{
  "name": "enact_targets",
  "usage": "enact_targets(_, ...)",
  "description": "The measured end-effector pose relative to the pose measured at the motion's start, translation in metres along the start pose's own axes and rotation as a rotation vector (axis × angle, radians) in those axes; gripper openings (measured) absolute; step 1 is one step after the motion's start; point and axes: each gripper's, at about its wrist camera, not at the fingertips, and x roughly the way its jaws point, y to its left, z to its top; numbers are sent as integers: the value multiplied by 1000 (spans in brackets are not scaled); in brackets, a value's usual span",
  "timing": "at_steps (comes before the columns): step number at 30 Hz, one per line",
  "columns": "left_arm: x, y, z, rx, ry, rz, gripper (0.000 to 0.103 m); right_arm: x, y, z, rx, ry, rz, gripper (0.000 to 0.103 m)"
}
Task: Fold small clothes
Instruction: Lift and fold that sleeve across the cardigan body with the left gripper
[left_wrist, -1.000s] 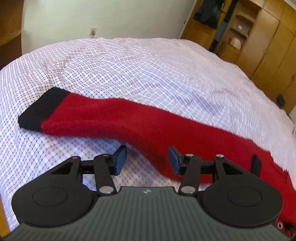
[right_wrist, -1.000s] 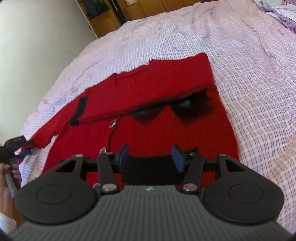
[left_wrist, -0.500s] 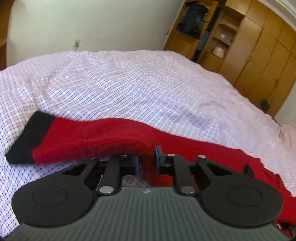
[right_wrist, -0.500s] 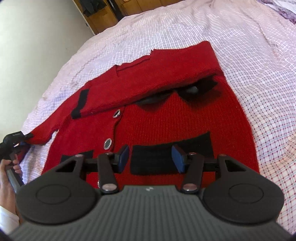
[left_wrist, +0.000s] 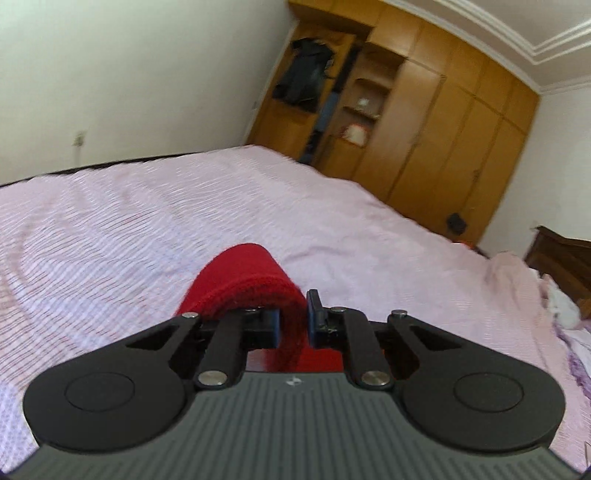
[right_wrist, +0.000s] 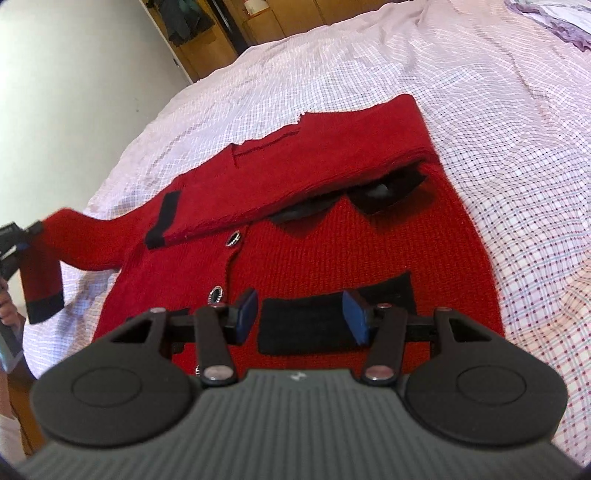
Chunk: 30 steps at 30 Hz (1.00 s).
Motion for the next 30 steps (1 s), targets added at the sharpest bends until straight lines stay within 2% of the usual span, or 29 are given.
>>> enact_targets(6, -1, -46, 10, 18, -6, -118, 15, -3, -6, -2, 12, -14, 4, 54)
enact_targets(15, 15, -126, -2, 107, 47, -219, 15, -8, -19, -4, 33, -28, 4, 54)
enact_targets(19, 32, -156, -23, 172, 93, -236, 15, -10, -25, -4, 46, -34, 4, 54)
enact_targets(23, 55, -183, -57, 241, 166, -236, 15, -11, -31, -4, 63, -35, 3, 54)
enact_targets(30, 92, -201, -112, 320, 283, -253, 15, -6, -41, -7, 78, -26, 1, 54)
